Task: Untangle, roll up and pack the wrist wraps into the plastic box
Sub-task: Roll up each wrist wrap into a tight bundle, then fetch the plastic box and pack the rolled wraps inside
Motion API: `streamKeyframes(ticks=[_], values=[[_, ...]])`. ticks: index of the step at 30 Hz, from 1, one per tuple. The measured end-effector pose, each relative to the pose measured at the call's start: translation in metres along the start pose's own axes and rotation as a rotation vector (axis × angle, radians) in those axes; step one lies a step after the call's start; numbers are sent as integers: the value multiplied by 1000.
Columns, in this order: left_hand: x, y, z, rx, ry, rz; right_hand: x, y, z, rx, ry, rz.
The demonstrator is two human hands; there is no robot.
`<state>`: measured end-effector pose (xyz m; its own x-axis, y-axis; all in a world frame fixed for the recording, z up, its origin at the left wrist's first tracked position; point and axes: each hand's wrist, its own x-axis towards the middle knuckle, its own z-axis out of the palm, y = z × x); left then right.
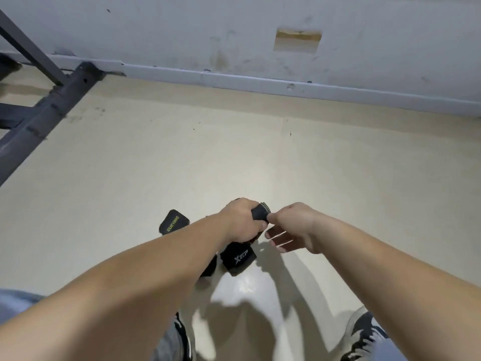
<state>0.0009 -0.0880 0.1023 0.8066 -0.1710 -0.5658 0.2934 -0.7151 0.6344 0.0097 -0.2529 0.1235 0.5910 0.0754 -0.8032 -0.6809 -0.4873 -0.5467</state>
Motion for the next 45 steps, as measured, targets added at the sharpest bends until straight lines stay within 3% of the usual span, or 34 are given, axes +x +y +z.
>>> streamKeyframes(ticks=[6, 10, 13, 16, 20, 23, 30, 33, 37, 45], values=[[53, -27, 35, -62, 91, -11, 67, 35, 9, 334, 29, 97], [88, -29, 54, -147, -1, -43, 104, 46, 2, 467, 64, 143], [119, -28, 69, -199, -113, -130, 127, 49, -2, 720, 48, 227], [137, -35, 82, -12, -163, -113, 146, 56, -3, 806, 14, 241], [144, -53, 94, 174, 20, -51, 174, 73, 6, 889, 15, 250], [151, -58, 103, 247, 116, -98, 184, 84, 16, 871, 18, 241], [162, -61, 120, 482, 145, -110, 194, 88, 18, 656, 82, 259], [162, -62, 126, 419, 136, -132, 195, 89, 16, 465, 172, 280], [158, -70, 131, 365, 137, -102, 190, 97, 6, 533, 132, 279], [132, -69, 110, 315, 239, 6, 171, 94, -4, 292, 182, 258]])
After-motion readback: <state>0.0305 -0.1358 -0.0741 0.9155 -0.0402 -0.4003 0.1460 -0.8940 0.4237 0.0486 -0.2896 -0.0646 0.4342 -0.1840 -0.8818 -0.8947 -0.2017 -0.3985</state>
